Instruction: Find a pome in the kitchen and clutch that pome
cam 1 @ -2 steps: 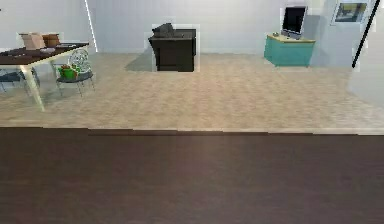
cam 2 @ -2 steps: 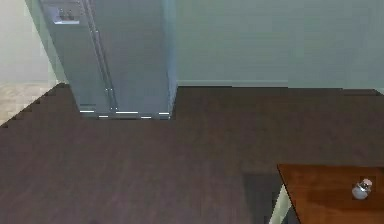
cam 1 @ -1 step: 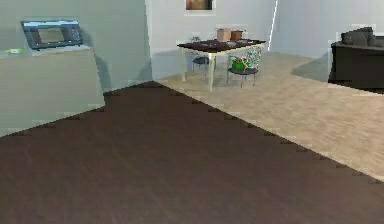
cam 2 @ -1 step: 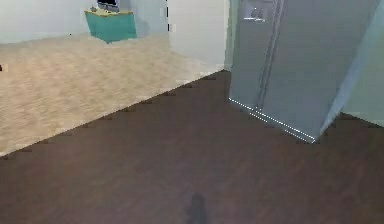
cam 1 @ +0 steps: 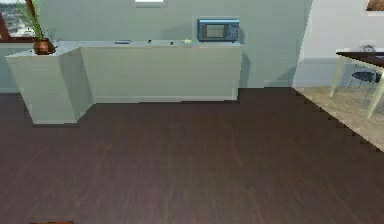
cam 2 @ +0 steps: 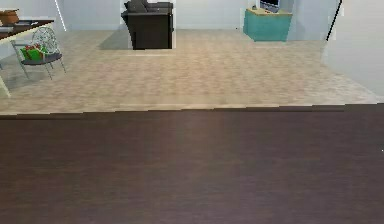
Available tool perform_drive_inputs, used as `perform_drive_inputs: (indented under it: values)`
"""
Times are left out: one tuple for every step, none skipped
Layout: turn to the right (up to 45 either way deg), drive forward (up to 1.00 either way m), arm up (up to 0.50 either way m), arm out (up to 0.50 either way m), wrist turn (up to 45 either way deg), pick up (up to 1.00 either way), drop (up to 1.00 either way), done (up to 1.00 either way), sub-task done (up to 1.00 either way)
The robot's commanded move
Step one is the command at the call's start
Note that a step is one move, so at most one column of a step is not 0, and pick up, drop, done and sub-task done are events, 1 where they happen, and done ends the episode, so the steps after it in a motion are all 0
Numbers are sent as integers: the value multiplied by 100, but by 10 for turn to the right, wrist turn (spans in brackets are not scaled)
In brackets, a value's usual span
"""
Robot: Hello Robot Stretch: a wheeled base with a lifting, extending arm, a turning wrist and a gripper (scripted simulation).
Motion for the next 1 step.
perform_drive_inputs:
  values:
    - [0,95,0,0,0,0,0,0,0]
